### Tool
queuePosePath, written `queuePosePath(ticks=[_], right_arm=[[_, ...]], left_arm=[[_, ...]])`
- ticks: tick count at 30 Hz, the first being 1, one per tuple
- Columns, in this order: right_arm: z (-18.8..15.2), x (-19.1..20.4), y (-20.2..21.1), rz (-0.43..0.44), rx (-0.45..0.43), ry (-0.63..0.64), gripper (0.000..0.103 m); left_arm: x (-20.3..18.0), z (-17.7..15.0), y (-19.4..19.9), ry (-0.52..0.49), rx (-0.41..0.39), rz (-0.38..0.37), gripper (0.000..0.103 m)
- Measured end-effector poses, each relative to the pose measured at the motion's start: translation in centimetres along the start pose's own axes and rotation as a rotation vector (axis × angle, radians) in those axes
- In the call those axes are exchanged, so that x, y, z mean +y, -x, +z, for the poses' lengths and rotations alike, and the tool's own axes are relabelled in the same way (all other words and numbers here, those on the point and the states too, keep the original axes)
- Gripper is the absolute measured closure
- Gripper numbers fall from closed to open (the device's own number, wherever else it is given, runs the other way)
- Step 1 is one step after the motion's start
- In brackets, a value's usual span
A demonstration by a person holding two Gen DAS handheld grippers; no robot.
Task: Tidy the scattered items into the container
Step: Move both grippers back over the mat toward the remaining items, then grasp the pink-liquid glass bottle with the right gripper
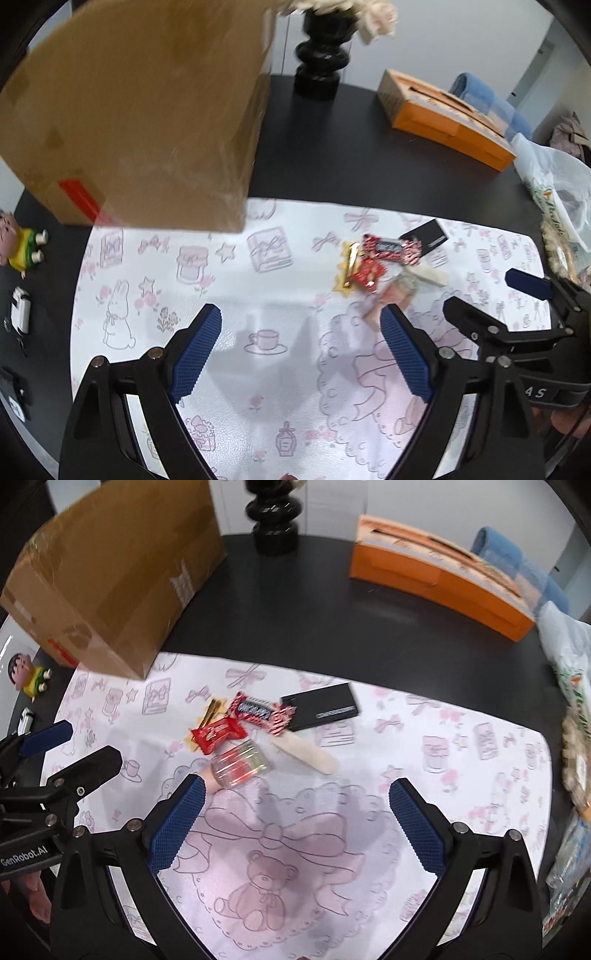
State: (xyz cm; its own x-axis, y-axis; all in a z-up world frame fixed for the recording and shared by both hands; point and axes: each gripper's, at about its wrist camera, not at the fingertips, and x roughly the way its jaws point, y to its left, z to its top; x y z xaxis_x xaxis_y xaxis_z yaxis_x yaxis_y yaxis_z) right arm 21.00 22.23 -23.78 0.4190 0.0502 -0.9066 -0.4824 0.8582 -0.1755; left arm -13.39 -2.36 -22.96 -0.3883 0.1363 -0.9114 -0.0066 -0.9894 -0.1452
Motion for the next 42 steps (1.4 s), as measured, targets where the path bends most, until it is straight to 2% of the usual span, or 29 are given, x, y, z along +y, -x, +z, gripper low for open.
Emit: queuePosePath(ticks=[6, 10, 13, 15, 16, 17, 18, 19, 20, 21, 28, 31, 34, 36, 37, 38, 42], right_arm=[[-0.5, 2.3, -2.7, 0.028, 0.038, 0.066, 0.002], [-0.6, 4.4, -4.1, -0.003, 0.039, 0.159, 0.002], [-0.6, 4.9, -5.2, 0.003, 0.055, 0.158, 0.007], [-0.7, 5.0, -5.7, 0.011, 0.070, 0.160, 0.020], [-0.8, 5.0, -5.7, 0.015, 0.067, 0.160, 0.033], [-0.9, 5.0, -5.6, 0.019, 0.065, 0.160, 0.040], [-1.0, 4.9, -5.5, 0.024, 0.062, 0.160, 0.055], [-1.0, 4.8, -5.3, 0.031, 0.063, 0.158, 0.065], [-1.2, 4.7, -5.1, 0.031, 0.069, 0.150, 0.086], [-1.3, 4.5, -5.0, 0.030, 0.073, 0.141, 0.100], [-2.3, 1.5, -4.1, 0.045, 0.099, 0.030, 0.101], [-2.7, -0.8, -3.6, 0.080, 0.107, -0.060, 0.102], [-2.2, -2.3, -3.1, 0.148, 0.088, -0.148, 0.096], [-1.5, -3.1, -3.2, 0.213, 0.081, -0.237, 0.055], [-1.1, -3.2, -3.4, 0.229, 0.073, -0.258, 0.049], [-0.7, -3.4, -3.7, 0.243, 0.067, -0.277, 0.045], [1.6, -2.8, -5.0, 0.255, 0.076, -0.301, 0.045]], left_arm=[[1.2, -0.3, -0.6, 0.017, 0.021, 0.013, 0.016], [1.5, -0.5, -0.9, 0.017, 0.032, 0.020, 0.016], [2.0, -0.5, -1.1, 0.027, 0.038, 0.020, 0.016], [2.4, -0.4, -1.2, 0.036, 0.042, 0.018, 0.016], [2.5, -0.4, -1.2, 0.039, 0.043, 0.016, 0.016], [2.5, -0.3, -1.3, 0.040, 0.044, 0.014, 0.016], [2.6, -0.2, -1.3, 0.042, 0.043, 0.014, 0.016], [2.6, -0.2, -1.4, 0.043, 0.042, 0.013, 0.016], [2.5, -0.1, -1.5, 0.043, 0.044, 0.011, 0.016], [2.5, 0.0, -1.7, 0.044, 0.046, 0.008, 0.016], [1.2, -0.3, -3.3, 0.018, 0.069, -0.015, 0.016], [0.5, -0.3, -3.5, 0.004, 0.063, -0.036, 0.016], [-0.2, -0.3, -3.7, -0.017, 0.061, -0.035, 0.016], [-0.4, -0.5, -3.8, -0.030, 0.062, -0.021, 0.016], [-0.3, -0.6, -3.8, -0.030, 0.063, -0.015, 0.016], [-0.1, -0.6, -3.8, -0.026, 0.064, -0.014, 0.016], [0.5, -0.7, -3.7, -0.008, 0.067, -0.009, 0.016]])
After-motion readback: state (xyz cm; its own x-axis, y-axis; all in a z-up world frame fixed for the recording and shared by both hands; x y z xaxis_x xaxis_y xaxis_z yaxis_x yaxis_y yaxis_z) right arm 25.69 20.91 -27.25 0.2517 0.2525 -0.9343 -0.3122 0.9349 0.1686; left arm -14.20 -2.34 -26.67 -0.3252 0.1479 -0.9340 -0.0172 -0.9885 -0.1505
